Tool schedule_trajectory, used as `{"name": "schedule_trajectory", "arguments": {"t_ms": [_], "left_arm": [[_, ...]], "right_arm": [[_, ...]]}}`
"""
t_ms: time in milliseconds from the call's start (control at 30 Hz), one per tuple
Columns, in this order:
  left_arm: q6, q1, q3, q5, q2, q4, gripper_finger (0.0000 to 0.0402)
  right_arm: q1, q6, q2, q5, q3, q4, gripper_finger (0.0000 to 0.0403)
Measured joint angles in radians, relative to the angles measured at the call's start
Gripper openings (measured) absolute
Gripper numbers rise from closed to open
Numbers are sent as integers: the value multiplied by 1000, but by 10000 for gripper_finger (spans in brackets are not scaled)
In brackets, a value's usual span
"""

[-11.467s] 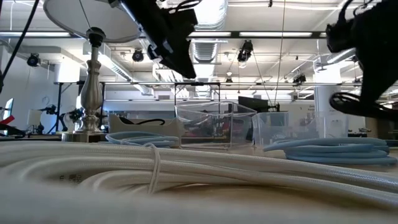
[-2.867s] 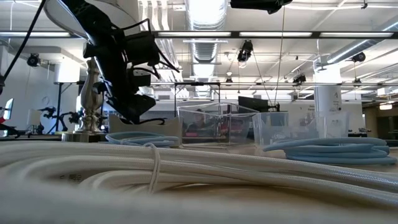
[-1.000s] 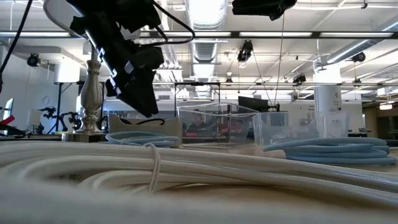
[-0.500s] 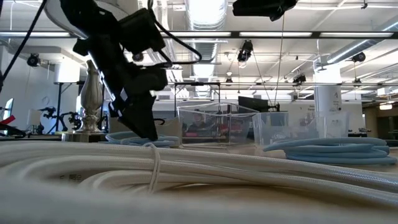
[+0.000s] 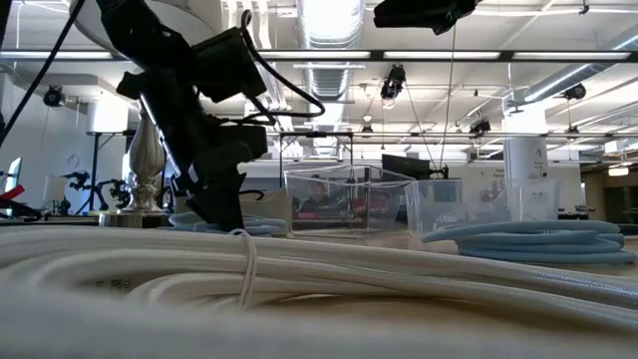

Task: Pick & Place USB Port
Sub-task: Put the top left blue USB cable into the left transparent bin

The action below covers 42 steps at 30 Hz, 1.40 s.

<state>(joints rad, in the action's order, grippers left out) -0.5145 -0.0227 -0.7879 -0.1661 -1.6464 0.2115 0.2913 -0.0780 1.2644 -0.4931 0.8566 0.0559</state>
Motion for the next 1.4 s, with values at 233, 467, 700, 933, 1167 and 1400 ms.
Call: {"name": "schedule_trajectory", "arguments": {"t_ms": [233,467,700,933,1167,1400], "left_arm": [[-1,2,3,-3,8,-7,65],[-15,-3,-17,57,14,-12,42],[-22,-32,-85,105,14,-12,59],[31,-78,-160,190,47,-10,44],[85,-120,-243,207,111,-13,55],[160,-129,-281,210,193,-10,50]], "right_arm": [[0,0,0,0,0,0,138],[0,0,0,0,0,0,133],[0,0,0,0,0,0,133],[0,0,0,0,0,0,136],[0,0,-1,0,0,-6,132],[0,-1,-1,0,0,-51,128]]}}
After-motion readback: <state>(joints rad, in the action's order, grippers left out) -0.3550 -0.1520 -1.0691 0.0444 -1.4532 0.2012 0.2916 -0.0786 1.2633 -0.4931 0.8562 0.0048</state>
